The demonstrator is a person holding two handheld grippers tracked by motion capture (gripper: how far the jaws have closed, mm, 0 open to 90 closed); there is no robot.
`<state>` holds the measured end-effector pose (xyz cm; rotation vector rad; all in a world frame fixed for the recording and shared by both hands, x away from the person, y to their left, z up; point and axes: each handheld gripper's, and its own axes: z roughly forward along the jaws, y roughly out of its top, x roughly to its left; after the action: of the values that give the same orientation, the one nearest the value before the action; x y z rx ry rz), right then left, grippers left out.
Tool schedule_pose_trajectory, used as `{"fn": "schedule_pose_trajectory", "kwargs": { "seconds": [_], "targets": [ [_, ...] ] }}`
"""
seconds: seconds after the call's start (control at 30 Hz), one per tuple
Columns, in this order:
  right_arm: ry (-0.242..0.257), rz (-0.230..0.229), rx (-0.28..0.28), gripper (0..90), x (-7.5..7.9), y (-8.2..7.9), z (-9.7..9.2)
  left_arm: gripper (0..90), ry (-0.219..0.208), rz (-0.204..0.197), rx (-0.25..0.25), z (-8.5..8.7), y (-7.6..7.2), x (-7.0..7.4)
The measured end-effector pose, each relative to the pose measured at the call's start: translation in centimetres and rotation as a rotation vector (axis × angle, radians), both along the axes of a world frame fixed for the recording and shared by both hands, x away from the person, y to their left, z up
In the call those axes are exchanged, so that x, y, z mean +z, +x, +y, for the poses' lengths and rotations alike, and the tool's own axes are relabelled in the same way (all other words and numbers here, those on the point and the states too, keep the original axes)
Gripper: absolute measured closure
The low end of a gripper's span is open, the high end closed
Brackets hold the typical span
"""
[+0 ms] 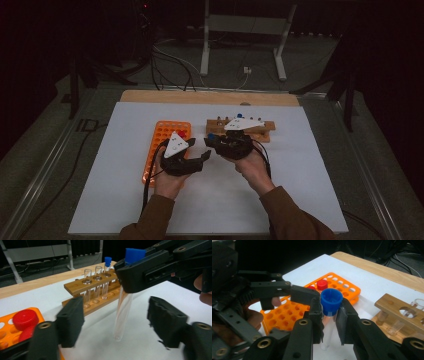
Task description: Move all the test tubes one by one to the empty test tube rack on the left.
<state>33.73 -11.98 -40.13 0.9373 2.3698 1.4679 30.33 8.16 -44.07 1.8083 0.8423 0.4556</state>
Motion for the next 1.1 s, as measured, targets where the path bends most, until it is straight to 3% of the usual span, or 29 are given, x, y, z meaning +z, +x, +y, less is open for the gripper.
{"fn": "schedule_pose_trajectory", "kwargs": {
  "seconds": [0.6,0.73,0.97,1.1],
  "targets": [
    [-0.010,0.000,0.056,76.0,-0.2,-0.6,0.9,74.6,-0.015,0.037,-0.053,-0.2,0.1,-0.5],
    [-0.011,-0.002,0.064,75.5,-0.1,-0.6,0.9,75.9,-0.012,0.030,-0.055,-0.2,0.0,-0.5],
    [0.026,-0.013,0.089,62.2,0.1,-0.7,0.4,77.2,-0.020,0.038,-0.023,0.8,0.1,-0.5],
    [0.046,-0.011,0.075,48.7,0.2,-0.5,-0.2,77.4,-0.020,0.034,-0.002,1.7,0.0,-0.6]
  ]
}}
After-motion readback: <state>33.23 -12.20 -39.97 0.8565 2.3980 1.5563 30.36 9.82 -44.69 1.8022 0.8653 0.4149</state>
